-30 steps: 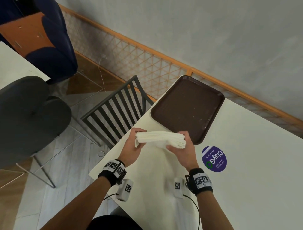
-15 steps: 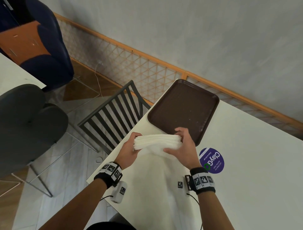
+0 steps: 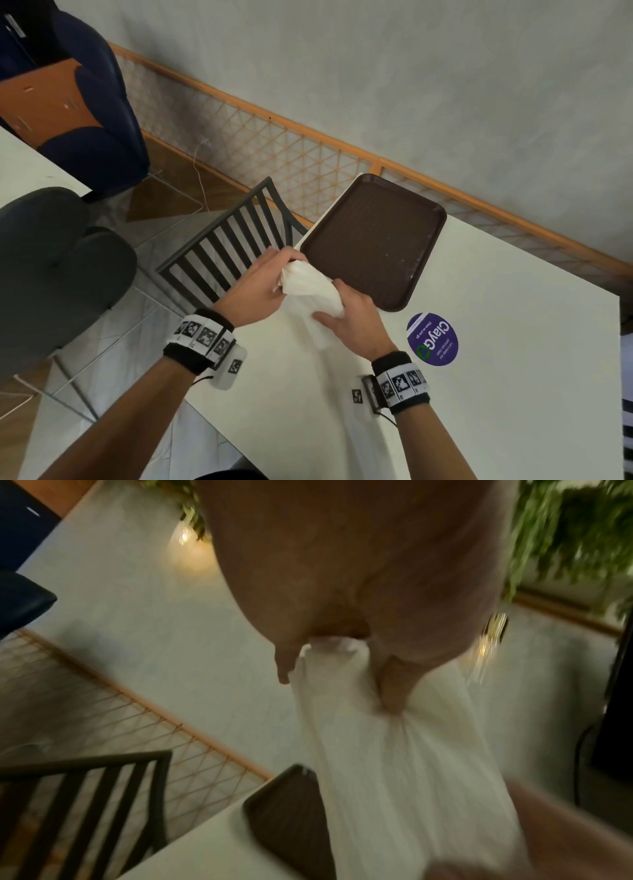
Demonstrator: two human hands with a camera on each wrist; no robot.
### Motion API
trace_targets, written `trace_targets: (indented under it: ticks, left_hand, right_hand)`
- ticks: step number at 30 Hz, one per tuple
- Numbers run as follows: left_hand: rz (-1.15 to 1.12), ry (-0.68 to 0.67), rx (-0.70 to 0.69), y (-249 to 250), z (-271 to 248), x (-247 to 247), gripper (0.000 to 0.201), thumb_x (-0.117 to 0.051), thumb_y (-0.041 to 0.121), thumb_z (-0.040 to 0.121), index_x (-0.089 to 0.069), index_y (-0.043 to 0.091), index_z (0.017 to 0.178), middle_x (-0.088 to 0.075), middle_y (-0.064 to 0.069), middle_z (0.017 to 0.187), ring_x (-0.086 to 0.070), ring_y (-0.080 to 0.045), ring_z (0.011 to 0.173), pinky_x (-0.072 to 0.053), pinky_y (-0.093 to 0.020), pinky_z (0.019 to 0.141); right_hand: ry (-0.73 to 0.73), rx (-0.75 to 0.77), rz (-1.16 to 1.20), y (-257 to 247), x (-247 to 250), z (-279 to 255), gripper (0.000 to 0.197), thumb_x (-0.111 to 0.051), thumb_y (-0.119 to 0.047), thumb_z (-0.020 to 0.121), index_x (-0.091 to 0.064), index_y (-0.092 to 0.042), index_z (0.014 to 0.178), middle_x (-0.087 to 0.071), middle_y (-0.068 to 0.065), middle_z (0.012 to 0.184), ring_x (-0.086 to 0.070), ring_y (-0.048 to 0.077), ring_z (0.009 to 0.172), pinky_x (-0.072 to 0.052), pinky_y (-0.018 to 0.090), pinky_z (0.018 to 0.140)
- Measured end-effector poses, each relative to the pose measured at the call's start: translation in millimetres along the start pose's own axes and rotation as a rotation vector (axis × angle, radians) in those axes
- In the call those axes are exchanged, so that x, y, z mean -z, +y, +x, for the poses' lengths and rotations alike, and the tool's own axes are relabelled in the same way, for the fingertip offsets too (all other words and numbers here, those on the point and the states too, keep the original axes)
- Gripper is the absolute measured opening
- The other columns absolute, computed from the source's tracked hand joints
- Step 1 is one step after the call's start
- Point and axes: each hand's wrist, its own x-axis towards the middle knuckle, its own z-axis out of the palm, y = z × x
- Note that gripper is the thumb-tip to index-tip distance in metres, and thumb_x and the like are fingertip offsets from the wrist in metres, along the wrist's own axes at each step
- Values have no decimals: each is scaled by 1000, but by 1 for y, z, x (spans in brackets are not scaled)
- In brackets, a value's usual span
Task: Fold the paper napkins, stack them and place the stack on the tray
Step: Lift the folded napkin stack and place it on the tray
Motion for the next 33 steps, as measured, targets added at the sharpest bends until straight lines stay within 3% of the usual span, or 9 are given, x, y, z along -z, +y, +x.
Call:
trace_targets:
  ticks: [5,7,10,14,18,21,25,28,33]
  left_hand:
    - [-215,235,53,47,14,11,57,-84,29,91,-51,38,137,-57,21,137,-53,2,131,-49,-30,107]
    - [-428,325,109,64,17,-2,73,-86,36,88,-43,33,148,-53,19,146,-50,3,138,-46,-27,111]
    - [-658,276,284,82,25,-33,76,-81,52,87,-41,34,149,-58,22,140,-57,9,127,-53,-31,108]
    - [-805,135,440,82,41,-72,62,-70,62,94,-51,32,145,-71,14,131,-70,-6,119,-59,-44,104]
    - [-721,93,465,69,68,-92,33,-54,54,107,-58,29,129,-73,5,124,-71,-14,116,-57,-50,104]
    - [-636,34,478,55,98,-102,33,-45,52,110,-57,25,124,-70,-1,123,-68,-17,116,-54,-51,107]
    - [-520,-18,435,39,155,-111,33,-41,44,113,-61,19,123,-70,-3,117,-67,-20,112,-53,-51,106]
    - [-417,-50,366,24,208,-114,31,-41,39,114,-61,15,118,-68,-4,110,-67,-22,104,-53,-54,101]
    - [-287,-89,269,-1,281,-120,41,-42,40,113,-59,16,141,-68,-4,131,-64,-23,118,-50,-47,106]
  right_hand:
    - [131,-80,434,-1,34,-25,46,-88,-32,92,-68,-30,134,-77,-13,121,-73,6,111,-58,28,93]
    - [179,-121,631,-9,45,-29,56,-89,-24,92,-65,-27,142,-76,-13,130,-72,7,120,-59,31,100]
    - [280,-108,827,-19,60,-28,60,-86,-18,93,-59,-29,146,-73,-12,136,-70,9,126,-61,32,102]
    - [326,-147,897,-19,62,-22,57,-84,-21,95,-53,-44,137,-70,-26,129,-68,0,123,-61,23,94]
    - [382,-262,940,1,55,-7,51,-80,-30,99,-53,-35,142,-71,-22,129,-70,2,120,-61,24,90]
    - [425,-375,932,20,53,14,49,-73,-39,103,-51,-35,147,-70,-22,131,-69,2,120,-60,25,94]
    - [488,-499,891,55,56,63,56,-70,-45,104,-49,-29,153,-68,-16,138,-67,6,124,-57,40,110]
    - [554,-551,860,75,67,105,56,-69,-42,105,-48,-25,154,-67,-11,139,-67,8,123,-57,41,110]
    - [597,-610,836,112,75,161,59,-67,-43,105,-46,-22,157,-66,-7,142,-67,12,122,-57,38,104]
